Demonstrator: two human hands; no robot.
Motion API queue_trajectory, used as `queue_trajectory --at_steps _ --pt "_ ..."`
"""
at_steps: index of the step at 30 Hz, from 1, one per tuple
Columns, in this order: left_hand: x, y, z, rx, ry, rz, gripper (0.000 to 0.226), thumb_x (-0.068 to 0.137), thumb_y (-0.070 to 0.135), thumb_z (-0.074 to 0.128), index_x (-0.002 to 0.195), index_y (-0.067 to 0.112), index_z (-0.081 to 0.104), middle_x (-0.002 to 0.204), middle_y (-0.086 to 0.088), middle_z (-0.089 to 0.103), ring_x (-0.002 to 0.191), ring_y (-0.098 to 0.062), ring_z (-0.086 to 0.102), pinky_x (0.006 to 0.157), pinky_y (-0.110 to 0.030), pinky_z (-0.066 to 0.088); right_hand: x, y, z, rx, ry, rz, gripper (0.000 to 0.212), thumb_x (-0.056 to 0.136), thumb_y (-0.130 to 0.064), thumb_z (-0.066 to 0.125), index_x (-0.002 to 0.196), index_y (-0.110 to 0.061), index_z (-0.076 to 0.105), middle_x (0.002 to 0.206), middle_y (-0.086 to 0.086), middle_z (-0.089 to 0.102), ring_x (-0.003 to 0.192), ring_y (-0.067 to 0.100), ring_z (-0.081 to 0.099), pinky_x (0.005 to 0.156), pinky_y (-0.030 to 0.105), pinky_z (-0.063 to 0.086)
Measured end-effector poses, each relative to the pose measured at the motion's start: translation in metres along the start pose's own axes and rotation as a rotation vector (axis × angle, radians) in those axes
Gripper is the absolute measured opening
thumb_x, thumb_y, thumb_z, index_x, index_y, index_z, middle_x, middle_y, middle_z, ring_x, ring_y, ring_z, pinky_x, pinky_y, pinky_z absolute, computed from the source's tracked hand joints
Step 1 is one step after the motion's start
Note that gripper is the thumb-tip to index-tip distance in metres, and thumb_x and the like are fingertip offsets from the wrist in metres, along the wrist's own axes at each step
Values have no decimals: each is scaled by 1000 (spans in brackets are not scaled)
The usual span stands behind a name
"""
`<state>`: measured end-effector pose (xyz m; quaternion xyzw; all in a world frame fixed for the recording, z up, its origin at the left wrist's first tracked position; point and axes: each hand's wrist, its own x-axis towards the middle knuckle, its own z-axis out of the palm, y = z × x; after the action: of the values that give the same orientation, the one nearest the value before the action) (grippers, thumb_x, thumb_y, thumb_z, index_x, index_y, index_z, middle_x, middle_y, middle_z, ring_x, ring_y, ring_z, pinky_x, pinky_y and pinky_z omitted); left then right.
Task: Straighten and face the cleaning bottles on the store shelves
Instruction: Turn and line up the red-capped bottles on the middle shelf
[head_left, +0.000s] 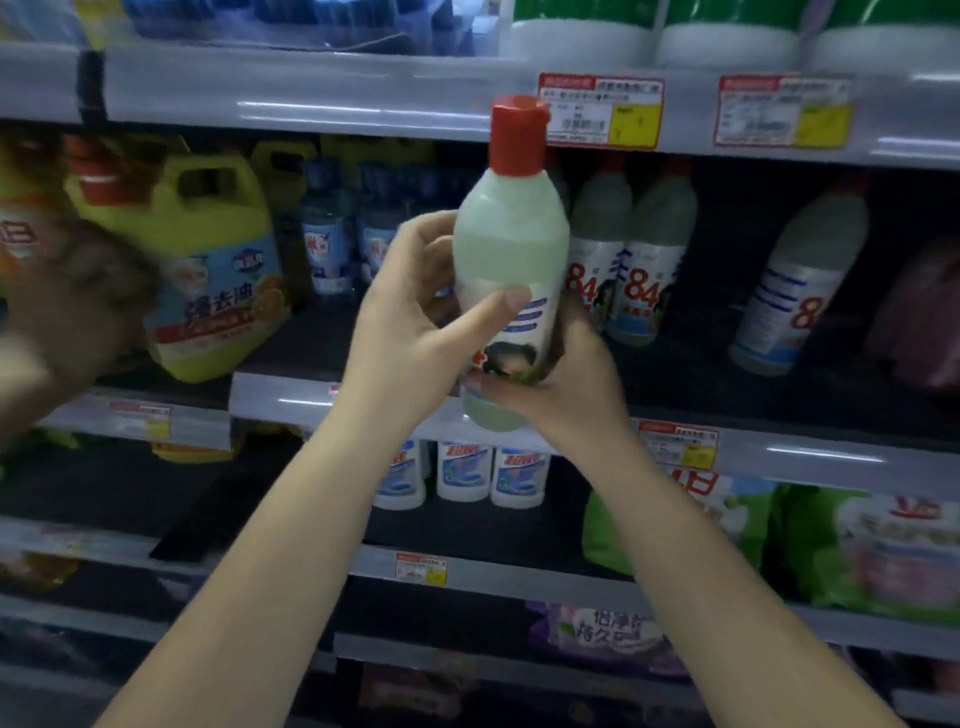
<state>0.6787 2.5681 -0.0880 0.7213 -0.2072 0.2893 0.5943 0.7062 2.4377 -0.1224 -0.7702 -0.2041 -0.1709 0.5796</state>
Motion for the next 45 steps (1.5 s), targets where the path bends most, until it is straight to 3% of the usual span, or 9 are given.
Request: queue_trajectory --at_steps 3,9,16,22,27,33,37,41,45 --pt "10 -11 25 66 -71 -26 41 79 33 68 115 26 48 112 13 60 106 -2 58 88 -29 52 10 5 -19 -44 160 -21 61 60 -18 84 107 -22 44 91 -23 56 79 -17 55 62 7 46" --pt "15 -38 64 63 -152 -39 32 86 22 59 115 32 52 102 20 62 97 1 61 83 -27 54 21 33 -40 -145 277 -24 55 67 -11 79 105 -26 42 89 -28 53 73 -19 54 60 1 43" --pt "19 -69 83 125 -228 -87 51 91 21 53 140 23 37 133 4 53 119 -8 52 97 -25 45 30 62 -44 -150 288 28 62 70 -11 75 125 -16 45 105 -13 55 95 0 55 70 -1 42" --pt "20 -81 99 215 -202 -12 44 94 18 43 138 14 39 133 -3 51 122 -13 48 102 -28 40 52 76 -42 -182 322 103 53 77 -16 72 121 -10 44 116 7 62 102 18 59 77 21 41" --pt "11 -94 109 307 -183 -39 45 92 6 43 137 4 37 134 -15 46 124 -21 43 102 -11 28 64 83 -40 -170 303 130 63 77 -12 72 129 -3 37 121 11 57 101 10 53 85 26 46" --pt "13 -101 113 307 -203 -83 49 97 9 38 143 4 22 151 -9 22 130 -1 13 96 9 -1 73 81 -41 -258 267 129 66 79 -13 72 129 1 32 122 12 52 99 6 44 73 5 30" --pt "10 -103 115 331 -209 -44 51 96 14 37 144 4 20 150 -8 24 137 -7 15 102 4 2 70 82 -42 -219 240 127 66 80 -14 70 132 -1 30 125 10 51 102 7 46 79 9 35" --pt "6 -106 117 380 -210 -19 58 92 28 31 144 3 22 152 -12 23 141 -17 18 114 -18 11 66 80 -47 -171 193 157 69 81 -15 69 135 -3 28 128 9 49 108 8 46 94 23 39" --pt "14 -106 123 323 -128 -33 53 92 28 37 139 5 30 137 -13 43 128 -22 41 108 -40 35 59 80 -71 -165 -7 204 82 79 -6 70 143 -13 19 128 -5 44 117 5 42 92 15 35"
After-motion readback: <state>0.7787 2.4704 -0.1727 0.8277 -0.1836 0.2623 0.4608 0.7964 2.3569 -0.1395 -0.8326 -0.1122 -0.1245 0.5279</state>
